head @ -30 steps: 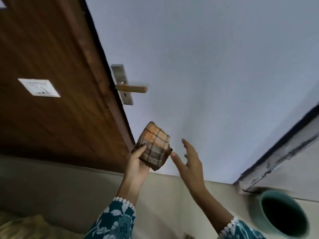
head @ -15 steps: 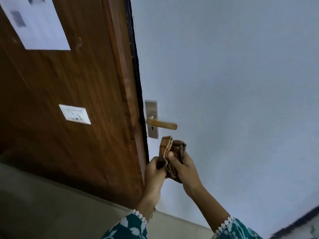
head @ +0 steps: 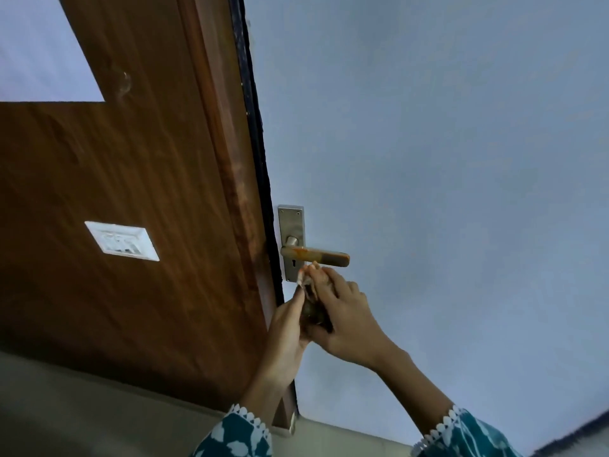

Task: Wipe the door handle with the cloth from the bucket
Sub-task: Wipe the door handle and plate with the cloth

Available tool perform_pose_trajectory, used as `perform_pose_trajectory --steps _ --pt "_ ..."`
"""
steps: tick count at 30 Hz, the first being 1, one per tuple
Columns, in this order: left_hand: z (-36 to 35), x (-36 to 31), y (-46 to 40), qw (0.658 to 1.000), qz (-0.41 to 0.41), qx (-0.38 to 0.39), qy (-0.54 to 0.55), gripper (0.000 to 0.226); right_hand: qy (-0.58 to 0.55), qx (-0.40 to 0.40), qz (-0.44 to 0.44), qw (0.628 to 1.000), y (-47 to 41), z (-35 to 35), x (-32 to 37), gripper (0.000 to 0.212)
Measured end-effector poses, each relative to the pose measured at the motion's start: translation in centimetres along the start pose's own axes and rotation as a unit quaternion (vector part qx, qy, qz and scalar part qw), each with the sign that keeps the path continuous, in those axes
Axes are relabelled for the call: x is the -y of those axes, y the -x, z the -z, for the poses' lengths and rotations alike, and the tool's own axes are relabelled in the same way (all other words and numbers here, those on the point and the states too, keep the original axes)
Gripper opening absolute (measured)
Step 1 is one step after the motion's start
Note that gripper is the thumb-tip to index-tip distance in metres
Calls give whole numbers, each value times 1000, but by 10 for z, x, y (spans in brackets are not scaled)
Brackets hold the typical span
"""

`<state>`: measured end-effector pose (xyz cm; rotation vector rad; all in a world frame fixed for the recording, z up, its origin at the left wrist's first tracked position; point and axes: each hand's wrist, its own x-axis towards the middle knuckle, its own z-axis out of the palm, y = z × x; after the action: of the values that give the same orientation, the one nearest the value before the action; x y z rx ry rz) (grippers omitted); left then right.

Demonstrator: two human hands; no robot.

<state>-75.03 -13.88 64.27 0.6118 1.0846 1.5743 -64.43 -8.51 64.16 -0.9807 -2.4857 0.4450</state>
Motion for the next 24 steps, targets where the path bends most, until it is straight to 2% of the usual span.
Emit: perform_pose_trajectory --steps 2,3,9,12,15,18,21,24 --pt "8 -6 -10 998 26 16 51 33 -3 44 -7 999 -4 -1 1 77" --pt "12 -8 -14 996 41 25 72 34 -14 37 -10 999 -6 -2 0 72" --pt "35 -18 -33 984 126 105 65 55 -9 -110 -73 991 -20 -28 6 57" --pt "52 -26 -43 980 123 156 8 60 -1 -185 -75 980 -24 -39 14 49" --pt "65 -35 -49 969 64 196 -135 49 -6 -223 -81 971 -26 -49 20 50" --pt "84 -48 -59 956 -52 156 -242 40 -1 -265 -99 959 -28 -46 21 52" --pt "108 -68 -73 950 -200 86 -224 21 -6 -306 -99 947 -41 -31 18 45" --pt "121 -87 -83 929 -283 68 -228 22 6 -303 -86 949 -68 -15 28 37"
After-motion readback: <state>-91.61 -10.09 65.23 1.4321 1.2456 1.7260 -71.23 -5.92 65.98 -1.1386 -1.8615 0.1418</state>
